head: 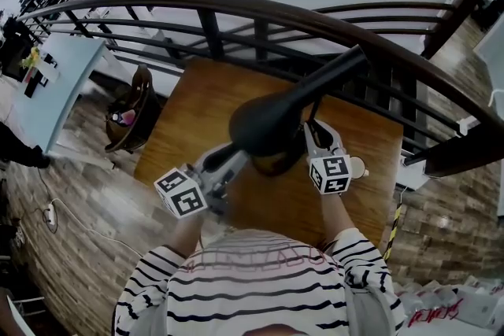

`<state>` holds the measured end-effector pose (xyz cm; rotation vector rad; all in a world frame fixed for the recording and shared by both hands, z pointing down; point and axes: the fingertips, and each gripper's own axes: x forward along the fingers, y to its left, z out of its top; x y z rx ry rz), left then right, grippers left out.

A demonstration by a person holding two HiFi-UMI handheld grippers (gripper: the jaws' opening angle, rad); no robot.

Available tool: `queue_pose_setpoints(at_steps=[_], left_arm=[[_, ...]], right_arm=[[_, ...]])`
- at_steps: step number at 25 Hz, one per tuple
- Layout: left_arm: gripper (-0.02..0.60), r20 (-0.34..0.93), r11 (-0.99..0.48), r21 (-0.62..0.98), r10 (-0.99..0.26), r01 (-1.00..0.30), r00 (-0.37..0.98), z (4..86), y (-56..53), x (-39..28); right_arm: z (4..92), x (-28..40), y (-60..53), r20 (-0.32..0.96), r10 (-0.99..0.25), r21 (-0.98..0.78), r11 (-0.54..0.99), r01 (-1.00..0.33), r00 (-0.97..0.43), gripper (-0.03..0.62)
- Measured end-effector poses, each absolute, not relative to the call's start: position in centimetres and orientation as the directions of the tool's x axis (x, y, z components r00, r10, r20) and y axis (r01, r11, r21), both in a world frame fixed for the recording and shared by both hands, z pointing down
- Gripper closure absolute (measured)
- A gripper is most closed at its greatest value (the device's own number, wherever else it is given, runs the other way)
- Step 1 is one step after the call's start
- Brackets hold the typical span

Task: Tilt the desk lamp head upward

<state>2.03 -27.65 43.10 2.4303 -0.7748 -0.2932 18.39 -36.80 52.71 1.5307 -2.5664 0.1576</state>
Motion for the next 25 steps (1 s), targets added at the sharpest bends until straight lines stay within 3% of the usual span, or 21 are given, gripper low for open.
queue_pose_setpoints(at_steps=[14,25], left_arm=[[0.483,-0.180,-0.751,0.480,-0.590,-0.454,0.787,34.8,-25.4,-3.1],[0.479,-0.211,-0.811,0.348,-0.557,-0.471,0.804,29.5,-25.2,-4.8]], right_arm=[[52.3,17.1,-35.6,0.200,-0.873,0.005,0.454,-0.891,-0.444,0.551],[52.3,16.1,-35.4,0.197,-0.882,-0.019,0.433,-0.901,-0.428,0.553]])
